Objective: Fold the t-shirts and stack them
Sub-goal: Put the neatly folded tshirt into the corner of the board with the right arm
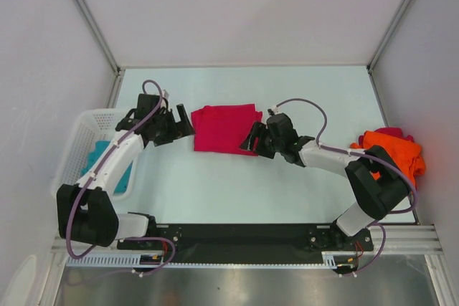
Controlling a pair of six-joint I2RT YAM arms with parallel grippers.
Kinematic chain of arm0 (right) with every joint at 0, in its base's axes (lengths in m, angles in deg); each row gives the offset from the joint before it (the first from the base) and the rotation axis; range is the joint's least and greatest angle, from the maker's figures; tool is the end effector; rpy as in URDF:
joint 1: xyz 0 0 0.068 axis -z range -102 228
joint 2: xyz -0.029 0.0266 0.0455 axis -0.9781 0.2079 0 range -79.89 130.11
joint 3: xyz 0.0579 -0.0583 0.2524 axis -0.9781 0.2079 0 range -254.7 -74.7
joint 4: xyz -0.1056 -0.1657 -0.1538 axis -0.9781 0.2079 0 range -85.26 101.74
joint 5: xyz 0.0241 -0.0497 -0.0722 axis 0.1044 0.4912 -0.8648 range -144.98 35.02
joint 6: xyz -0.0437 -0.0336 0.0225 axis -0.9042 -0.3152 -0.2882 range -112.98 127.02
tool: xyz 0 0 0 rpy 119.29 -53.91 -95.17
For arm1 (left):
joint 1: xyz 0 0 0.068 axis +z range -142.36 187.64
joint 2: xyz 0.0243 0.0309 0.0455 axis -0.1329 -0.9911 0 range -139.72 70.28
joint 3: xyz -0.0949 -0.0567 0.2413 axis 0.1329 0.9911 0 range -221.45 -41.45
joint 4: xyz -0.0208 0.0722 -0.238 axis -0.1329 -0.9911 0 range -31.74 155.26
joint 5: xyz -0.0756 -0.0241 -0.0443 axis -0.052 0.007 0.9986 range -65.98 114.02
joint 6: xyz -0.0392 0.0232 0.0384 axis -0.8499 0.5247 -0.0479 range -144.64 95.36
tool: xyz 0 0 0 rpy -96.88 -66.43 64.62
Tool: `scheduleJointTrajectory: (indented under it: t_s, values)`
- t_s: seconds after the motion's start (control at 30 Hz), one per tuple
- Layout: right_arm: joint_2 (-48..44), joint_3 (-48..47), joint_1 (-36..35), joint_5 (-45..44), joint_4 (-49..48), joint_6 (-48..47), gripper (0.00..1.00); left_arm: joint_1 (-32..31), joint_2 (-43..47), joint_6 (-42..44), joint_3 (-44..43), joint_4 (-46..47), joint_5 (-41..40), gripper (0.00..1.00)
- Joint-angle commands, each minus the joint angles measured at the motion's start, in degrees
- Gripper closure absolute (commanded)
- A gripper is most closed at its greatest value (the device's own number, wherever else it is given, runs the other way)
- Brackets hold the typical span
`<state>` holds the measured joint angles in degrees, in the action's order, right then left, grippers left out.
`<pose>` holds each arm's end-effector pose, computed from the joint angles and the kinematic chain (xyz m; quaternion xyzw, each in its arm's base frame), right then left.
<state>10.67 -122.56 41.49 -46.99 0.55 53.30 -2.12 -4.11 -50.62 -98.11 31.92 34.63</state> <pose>0.2579 0.1987 0.1835 0.0464 0.8979 0.3336 0.2835 0.2587 -0.0527 0.2559 -0.1019 0.9338 -0.1847 0.2890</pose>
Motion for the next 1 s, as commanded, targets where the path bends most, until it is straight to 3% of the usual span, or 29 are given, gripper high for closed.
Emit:
scheduleJointTrajectory:
  t_s: [0.0,0.23,0.47,0.97]
  values:
    - [-1.4,0.6,1.2,-0.9,-1.6,-3.1,0.29,0.1,-1.7,-0.1,-2.6,0.2,-2.3,0.01]
    - [-2.1,1.0,3.8,-3.5,1.0,-5.1,0.27,-1.0,-6.6,-1.2,-2.2,3.5,-3.1,0.00]
    - [-2.4,1.3,6.8,-4.2,1.7,-5.1,0.23,-2.1,-14.1,-7.9,-2.1,10.6,-0.6,0.00]
    - [10.1,-4.3,10.2,1.5,-1.5,-4.9,0.17,-2.6,-23.4,-10.3,-4.4,14.3,-2.3,0.00]
